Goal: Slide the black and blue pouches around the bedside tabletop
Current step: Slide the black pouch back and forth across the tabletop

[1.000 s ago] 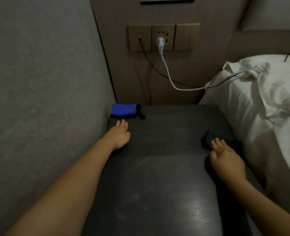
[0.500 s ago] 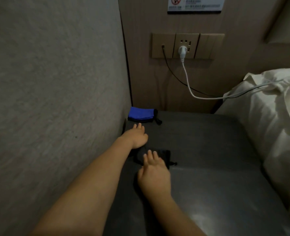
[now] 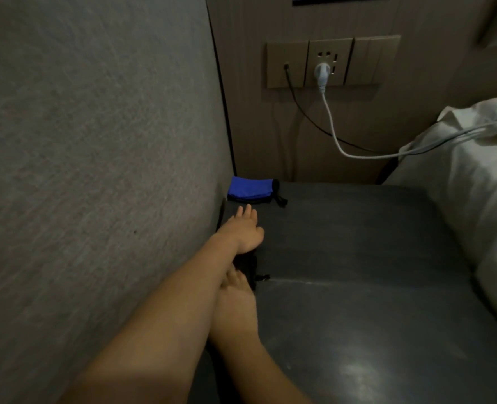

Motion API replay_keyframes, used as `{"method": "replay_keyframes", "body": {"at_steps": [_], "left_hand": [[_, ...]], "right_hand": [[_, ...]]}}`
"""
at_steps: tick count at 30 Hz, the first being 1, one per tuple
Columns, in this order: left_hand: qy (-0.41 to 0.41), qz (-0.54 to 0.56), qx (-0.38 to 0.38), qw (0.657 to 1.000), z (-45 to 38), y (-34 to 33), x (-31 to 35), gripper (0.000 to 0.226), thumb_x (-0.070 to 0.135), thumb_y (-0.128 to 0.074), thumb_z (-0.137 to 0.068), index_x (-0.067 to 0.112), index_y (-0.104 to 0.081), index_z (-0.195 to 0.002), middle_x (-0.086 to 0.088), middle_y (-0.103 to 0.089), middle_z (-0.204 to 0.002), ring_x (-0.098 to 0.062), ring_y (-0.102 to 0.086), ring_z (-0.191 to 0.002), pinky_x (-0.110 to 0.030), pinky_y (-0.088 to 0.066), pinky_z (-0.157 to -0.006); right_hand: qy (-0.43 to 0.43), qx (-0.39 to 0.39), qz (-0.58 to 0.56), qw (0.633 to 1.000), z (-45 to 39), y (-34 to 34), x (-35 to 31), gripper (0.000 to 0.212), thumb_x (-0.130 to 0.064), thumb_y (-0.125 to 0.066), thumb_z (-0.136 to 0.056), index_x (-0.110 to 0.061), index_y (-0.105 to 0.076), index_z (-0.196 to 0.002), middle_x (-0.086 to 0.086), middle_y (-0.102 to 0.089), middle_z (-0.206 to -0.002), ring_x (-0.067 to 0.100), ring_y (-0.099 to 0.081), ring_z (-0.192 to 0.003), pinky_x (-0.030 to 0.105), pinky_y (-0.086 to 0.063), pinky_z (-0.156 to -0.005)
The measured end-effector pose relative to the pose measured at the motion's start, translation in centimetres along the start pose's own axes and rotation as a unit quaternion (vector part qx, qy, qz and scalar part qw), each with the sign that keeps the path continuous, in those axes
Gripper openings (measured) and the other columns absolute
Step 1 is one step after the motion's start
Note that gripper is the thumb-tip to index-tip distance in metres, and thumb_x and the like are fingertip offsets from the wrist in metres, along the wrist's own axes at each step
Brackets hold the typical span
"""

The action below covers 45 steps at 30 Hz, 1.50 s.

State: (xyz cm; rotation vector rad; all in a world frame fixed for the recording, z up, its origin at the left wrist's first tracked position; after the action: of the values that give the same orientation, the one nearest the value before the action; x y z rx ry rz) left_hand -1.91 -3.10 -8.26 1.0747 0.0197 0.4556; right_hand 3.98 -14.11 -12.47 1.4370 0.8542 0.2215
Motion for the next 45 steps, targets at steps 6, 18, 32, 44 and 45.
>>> {"method": "replay_keyframes", "body": {"at_steps": [6,18,32,44,45], "left_hand": [[0.0,0.001,0.001,1.0,0.1,0.0,0.0,0.061,0.026,-0.023,-0.1,0.008,0.002,-0.153,-0.006,0.012,-0.161,-0.022,0.008,-0.15,-0.035,-0.005,-0.122],[0.0,-0.001,0.021,1.0,-0.1,-0.4,-0.1,0.061,0.025,-0.024,-0.1,0.008,0.001,-0.153,-0.008,0.011,-0.161,-0.023,0.007,-0.15,-0.035,-0.006,-0.122],[0.009,0.001,0.034,0.999,0.1,-0.7,0.3,0.061,0.024,-0.025,-0.101,0.009,0.001,-0.153,-0.007,0.011,-0.161,-0.022,0.007,-0.15,-0.035,-0.005,-0.122],[-0.018,0.008,0.057,0.998,2.3,-2.5,0.1,0.059,0.021,-0.025,-0.1,0.008,-0.004,-0.153,-0.009,0.005,-0.162,-0.023,0.004,-0.15,-0.034,-0.004,-0.122],[-0.023,0.007,0.058,0.998,2.8,-2.7,-0.1,0.058,0.02,-0.026,-0.1,0.008,-0.005,-0.153,-0.008,0.004,-0.162,-0.022,0.003,-0.15,-0.033,-0.005,-0.122]], "right_hand": [[0.03,0.006,-0.03,0.999,0.6,0.0,0.4,0.039,-0.038,-0.055,-0.069,-0.021,-0.076,-0.096,-0.002,-0.073,-0.104,0.017,-0.067,-0.102,0.027,-0.054,-0.083],[-0.039,0.042,0.001,0.998,4.6,5.3,10.1,0.049,-0.029,-0.036,-0.065,-0.015,-0.078,-0.087,0.001,-0.075,-0.099,0.015,-0.071,-0.094,0.028,-0.056,-0.079],[-0.21,0.085,0.13,0.965,9.9,12.7,24.6,0.038,-0.019,-0.049,-0.064,-0.006,-0.078,-0.085,0.01,-0.075,-0.096,0.025,-0.072,-0.087,0.035,-0.058,-0.066],[-0.273,0.101,0.103,0.951,9.3,14.1,28.7,0.041,-0.013,-0.05,-0.088,-0.01,-0.057,-0.128,0.006,-0.047,-0.143,0.019,-0.041,-0.134,0.033,-0.036,-0.105],[-0.274,0.099,0.101,0.951,9.3,14.0,28.5,0.041,-0.012,-0.051,-0.088,-0.009,-0.058,-0.128,0.007,-0.047,-0.142,0.02,-0.041,-0.134,0.034,-0.037,-0.105]]}}
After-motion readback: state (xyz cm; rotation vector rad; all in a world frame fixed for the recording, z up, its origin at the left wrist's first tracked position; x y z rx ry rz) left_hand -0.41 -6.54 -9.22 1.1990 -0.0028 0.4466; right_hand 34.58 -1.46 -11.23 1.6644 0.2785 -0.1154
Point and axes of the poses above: each hand's wrist, its own z-axis away from the middle knuckle, its own y-axis out of the back of the hand, x = y × z, the point moved 2 cm from there along -z, towards the middle knuckle
